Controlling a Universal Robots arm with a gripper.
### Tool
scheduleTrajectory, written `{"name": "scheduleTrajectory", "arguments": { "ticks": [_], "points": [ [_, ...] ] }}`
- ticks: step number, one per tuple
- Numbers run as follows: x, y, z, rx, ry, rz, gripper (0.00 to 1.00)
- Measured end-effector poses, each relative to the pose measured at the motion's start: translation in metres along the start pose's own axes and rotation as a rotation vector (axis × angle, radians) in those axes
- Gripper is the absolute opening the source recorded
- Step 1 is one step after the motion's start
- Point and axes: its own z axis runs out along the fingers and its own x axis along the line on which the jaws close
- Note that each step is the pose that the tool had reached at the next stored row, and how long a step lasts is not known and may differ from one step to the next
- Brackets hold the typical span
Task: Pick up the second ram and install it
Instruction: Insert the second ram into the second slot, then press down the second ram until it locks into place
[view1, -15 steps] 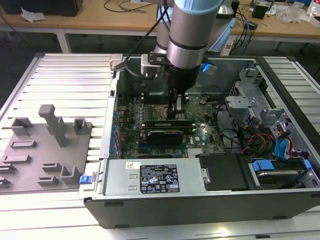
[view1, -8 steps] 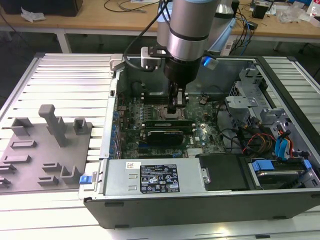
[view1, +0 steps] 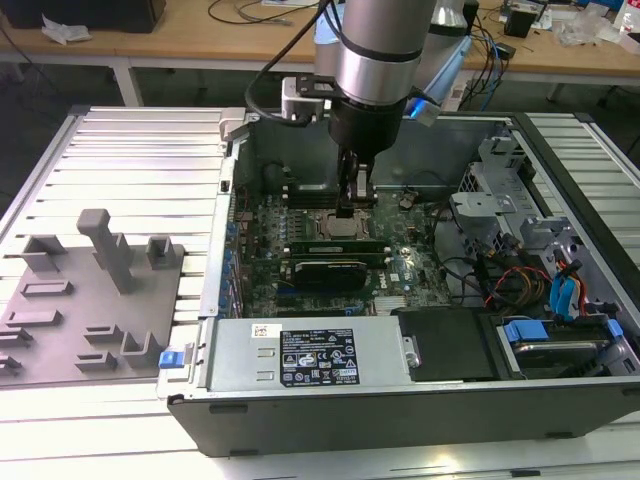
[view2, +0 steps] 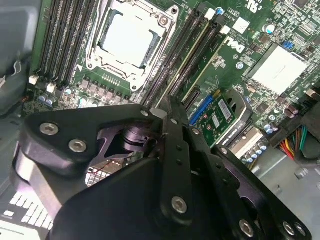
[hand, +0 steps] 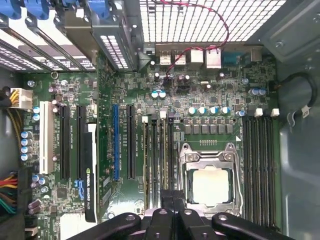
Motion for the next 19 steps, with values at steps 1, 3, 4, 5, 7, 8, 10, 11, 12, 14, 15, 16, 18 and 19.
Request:
{"name": "scheduleTrajectory", "arguments": {
  "ticks": [1,3,4,5,7,8,10,11,12,14,15,16,18,19],
  "points": [
    [0.0000,0.0000,0.0000,0.0000,-0.0001,0.000,0.11],
    [0.0000,0.0000,-0.0002,-0.0001,0.0002,0.000,0.11],
    [0.0000,0.0000,-0.0002,0.0000,0.0001,0.000,0.11],
    [0.0000,0.0000,-0.0004,-0.0001,0.0002,0.000,0.11],
    [0.0000,0.0000,-0.0005,-0.0001,0.0002,0.000,0.11],
    [0.0000,0.0000,-0.0005,-0.0001,0.0002,0.000,0.11],
    [0.0000,-0.0018,0.0015,-0.0007,0.0003,0.000,0.11],
    [0.0000,-0.0048,0.0033,-0.0019,0.0003,0.000,0.11],
    [-0.0002,-0.0138,0.0080,-0.0047,0.0004,0.000,0.11],
    [-0.0004,-0.0215,0.0115,-0.0060,0.0004,0.000,0.11],
    [-0.0005,-0.0284,0.0144,-0.0070,0.0003,0.000,0.11],
    [-0.0006,-0.0336,0.0164,-0.0078,0.0004,0.000,0.11],
    [-0.0011,-0.0402,0.0191,-0.0084,-0.0041,0.000,0.11],
    [-0.0011,-0.0413,0.0198,-0.0085,-0.0067,-0.001,0.11]
  ]
}}
